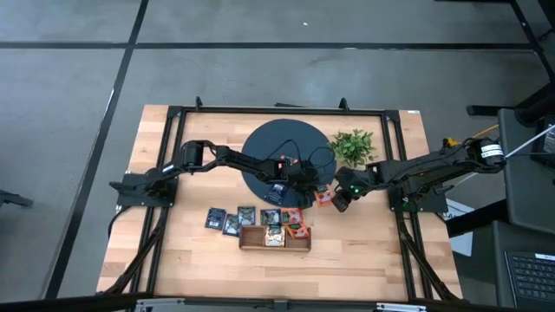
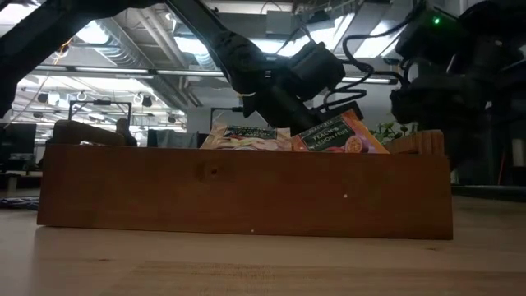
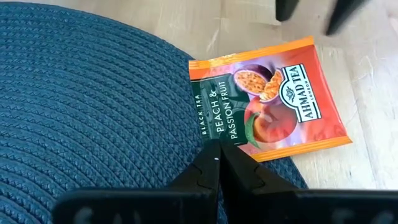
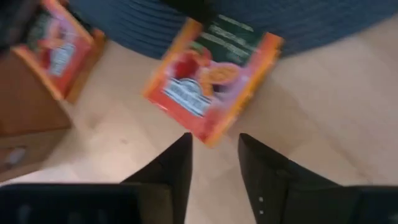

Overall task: Pick & Place Tea
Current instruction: Put the orange tea bag into the right section of the wooden organizer

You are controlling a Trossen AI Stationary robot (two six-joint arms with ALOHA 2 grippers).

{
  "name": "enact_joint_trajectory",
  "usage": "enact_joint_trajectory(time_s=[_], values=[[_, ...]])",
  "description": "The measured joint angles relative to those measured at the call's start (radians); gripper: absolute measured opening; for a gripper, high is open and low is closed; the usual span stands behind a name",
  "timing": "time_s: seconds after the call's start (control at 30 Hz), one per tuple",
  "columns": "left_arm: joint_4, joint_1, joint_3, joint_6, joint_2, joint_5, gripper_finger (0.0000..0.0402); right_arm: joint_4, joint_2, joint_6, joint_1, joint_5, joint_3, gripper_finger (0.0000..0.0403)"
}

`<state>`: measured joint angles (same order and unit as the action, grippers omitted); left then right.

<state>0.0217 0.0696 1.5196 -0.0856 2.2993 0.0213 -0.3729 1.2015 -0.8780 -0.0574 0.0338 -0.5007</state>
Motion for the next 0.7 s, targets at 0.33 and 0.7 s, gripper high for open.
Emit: enact_joint_trajectory(time_s=[0.33, 0.7], values=[[-0.002, 0.000, -0.002, -0.003, 0.001, -0.001, 0.0002, 0.015, 0.000, -0.008, 0.000, 0.014, 0.000, 0.0255], [-0.004, 0.000, -0.003, -0.005, 0.001, -0.002, 0.0004, 0.065, 0.070, -0.031, 0.000, 0.012, 0.000, 0.0245]])
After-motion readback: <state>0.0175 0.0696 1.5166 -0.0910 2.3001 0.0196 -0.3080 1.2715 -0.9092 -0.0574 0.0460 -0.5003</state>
